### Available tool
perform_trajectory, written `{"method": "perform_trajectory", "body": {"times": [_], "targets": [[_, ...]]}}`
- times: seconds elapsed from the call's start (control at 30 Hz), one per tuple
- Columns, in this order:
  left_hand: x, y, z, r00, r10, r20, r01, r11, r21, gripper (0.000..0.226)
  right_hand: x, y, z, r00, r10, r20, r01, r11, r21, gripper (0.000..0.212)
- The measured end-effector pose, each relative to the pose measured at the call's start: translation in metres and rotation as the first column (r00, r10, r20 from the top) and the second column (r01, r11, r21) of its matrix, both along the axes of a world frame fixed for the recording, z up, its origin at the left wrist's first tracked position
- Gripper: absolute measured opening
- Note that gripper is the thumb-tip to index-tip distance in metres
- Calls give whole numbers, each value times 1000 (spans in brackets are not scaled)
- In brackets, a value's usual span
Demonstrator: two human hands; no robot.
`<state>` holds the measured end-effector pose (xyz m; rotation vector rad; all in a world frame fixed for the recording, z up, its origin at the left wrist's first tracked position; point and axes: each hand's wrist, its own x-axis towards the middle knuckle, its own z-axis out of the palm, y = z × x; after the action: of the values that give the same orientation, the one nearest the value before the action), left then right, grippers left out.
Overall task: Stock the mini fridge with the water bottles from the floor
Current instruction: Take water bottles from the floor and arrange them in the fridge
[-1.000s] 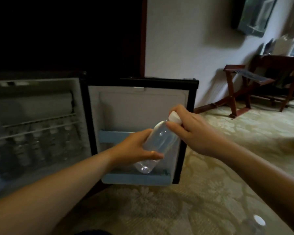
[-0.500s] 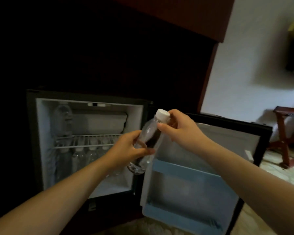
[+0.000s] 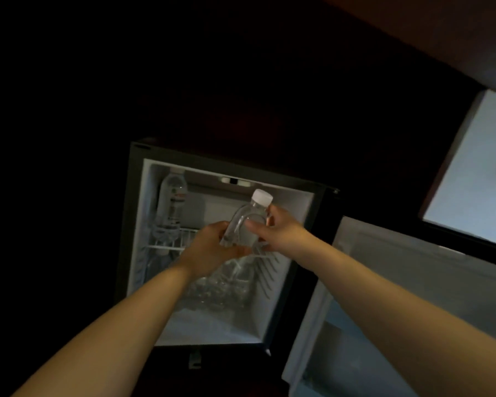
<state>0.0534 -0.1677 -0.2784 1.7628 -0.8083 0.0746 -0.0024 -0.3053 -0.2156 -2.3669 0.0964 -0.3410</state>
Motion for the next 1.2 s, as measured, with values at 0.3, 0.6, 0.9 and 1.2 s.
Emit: {"method": "perform_trajectory", "body": {"times": [0.3,0.6,0.9,1.2], "targets": [[48,20,-28,981,119,-156,-138,983,-118,21,60,38,-11,991,132,12,-129,981,-146,48],[75,13,-36,901,279,-334,-358,911,-206,29,102,53,-13,988,116,106,-88,967,-238,42],[85,5,-53,853,410,-325,-492,839,-233,41,127,54,-17,980,124,155,-87,969,-231,36],[79,-3,-46,832,404,-381,-517,813,-267,40,141,54,-16,987,84,136,-51,972,-229,40]]}}
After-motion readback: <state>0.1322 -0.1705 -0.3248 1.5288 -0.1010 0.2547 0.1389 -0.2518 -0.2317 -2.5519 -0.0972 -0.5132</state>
